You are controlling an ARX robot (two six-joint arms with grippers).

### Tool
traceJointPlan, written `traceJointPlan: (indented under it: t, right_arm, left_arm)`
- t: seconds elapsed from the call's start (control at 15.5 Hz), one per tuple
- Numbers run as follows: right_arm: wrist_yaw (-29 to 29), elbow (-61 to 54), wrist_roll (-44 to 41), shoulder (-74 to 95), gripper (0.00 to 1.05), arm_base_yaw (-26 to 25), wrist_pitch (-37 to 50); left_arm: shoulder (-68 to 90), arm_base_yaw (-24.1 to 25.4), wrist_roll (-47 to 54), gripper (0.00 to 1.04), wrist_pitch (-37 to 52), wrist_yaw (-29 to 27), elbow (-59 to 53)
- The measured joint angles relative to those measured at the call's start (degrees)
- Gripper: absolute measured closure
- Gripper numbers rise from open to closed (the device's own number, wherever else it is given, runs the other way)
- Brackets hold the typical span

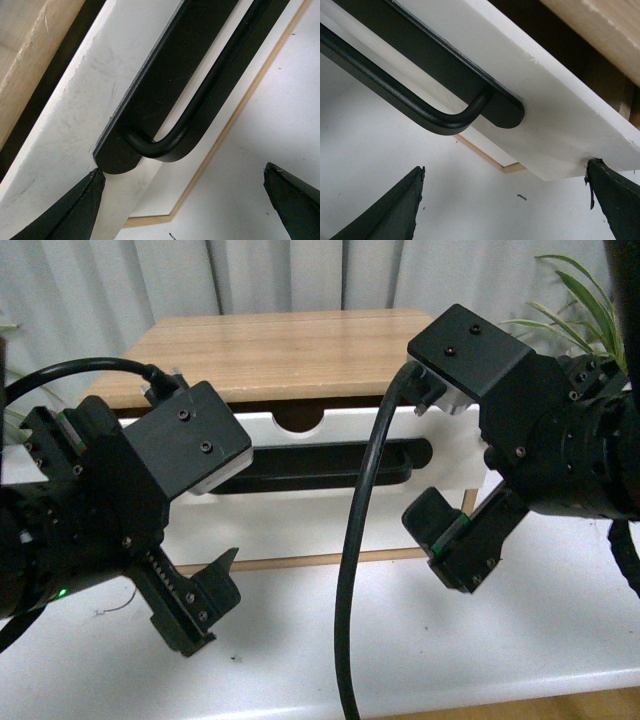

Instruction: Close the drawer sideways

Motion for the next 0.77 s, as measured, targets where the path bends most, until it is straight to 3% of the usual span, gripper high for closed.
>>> traceJointPlan:
  t: [0.19, 0.45, 0.77]
  right_arm:
    - [-0.7, 6.6, 1.4, 6.0, 0.06, -1.1, 1.2]
    - [-1.4, 7.6, 3.9, 7.3, 0.06, -1.0, -0.2]
    - [-2.5, -10.1, 7.5, -12.5, 0.06, -2.1, 2.0]
  left_arm:
    - [5.8, 1.1, 0.8, 0.07, -1.5, -1.0, 6.4]
    - [7.6, 1.2, -0.2, 0.07, -0.1, 0.0, 6.3]
    - [-15.5, 1.2, -6.5, 0.07, -2.5, -0.5, -9.1]
